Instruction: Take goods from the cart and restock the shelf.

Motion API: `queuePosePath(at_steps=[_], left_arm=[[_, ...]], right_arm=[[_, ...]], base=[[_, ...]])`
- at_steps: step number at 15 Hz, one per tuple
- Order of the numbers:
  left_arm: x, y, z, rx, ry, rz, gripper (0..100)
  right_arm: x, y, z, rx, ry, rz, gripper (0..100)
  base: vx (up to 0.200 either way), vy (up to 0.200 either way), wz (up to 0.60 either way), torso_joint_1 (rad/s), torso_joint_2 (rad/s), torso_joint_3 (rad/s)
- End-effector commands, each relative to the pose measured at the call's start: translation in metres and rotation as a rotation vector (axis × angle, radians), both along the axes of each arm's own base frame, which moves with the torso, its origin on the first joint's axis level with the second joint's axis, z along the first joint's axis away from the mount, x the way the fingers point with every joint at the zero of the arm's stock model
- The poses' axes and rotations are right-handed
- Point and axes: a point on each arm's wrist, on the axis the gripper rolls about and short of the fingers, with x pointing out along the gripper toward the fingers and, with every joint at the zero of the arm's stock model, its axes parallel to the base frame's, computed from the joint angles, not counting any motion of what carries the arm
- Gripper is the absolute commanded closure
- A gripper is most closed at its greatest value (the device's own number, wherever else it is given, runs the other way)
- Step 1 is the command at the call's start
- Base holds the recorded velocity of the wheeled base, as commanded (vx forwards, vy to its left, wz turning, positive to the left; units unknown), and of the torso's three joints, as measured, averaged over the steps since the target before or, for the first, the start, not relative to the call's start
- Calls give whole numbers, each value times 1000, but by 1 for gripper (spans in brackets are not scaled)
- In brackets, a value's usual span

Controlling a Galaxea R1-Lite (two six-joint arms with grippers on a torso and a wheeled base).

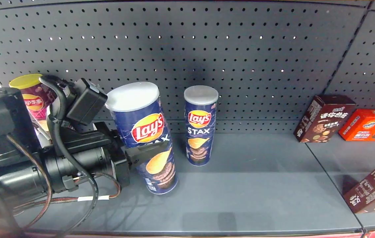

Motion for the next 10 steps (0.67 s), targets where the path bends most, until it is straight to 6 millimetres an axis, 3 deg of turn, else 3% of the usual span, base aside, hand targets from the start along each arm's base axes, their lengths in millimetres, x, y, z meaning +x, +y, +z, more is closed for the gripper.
queuePosePath(at_steps=[1, 9, 10], left_arm=[[0, 1, 1, -3, -5, 1, 100], [-7, 14, 0, -4, -6, 38, 100], [-7, 14, 0, -5, -5, 37, 100]], right_arm=[[0, 0, 0, 0, 2, -1, 0], [0, 0, 1, -10, -3, -5, 0], [-5, 0, 24, -25, -72, -6, 0]], base=[[0, 0, 0, 0, 0, 0], [0, 0, 0, 0, 0, 0], [0, 0, 0, 0, 0, 0]])
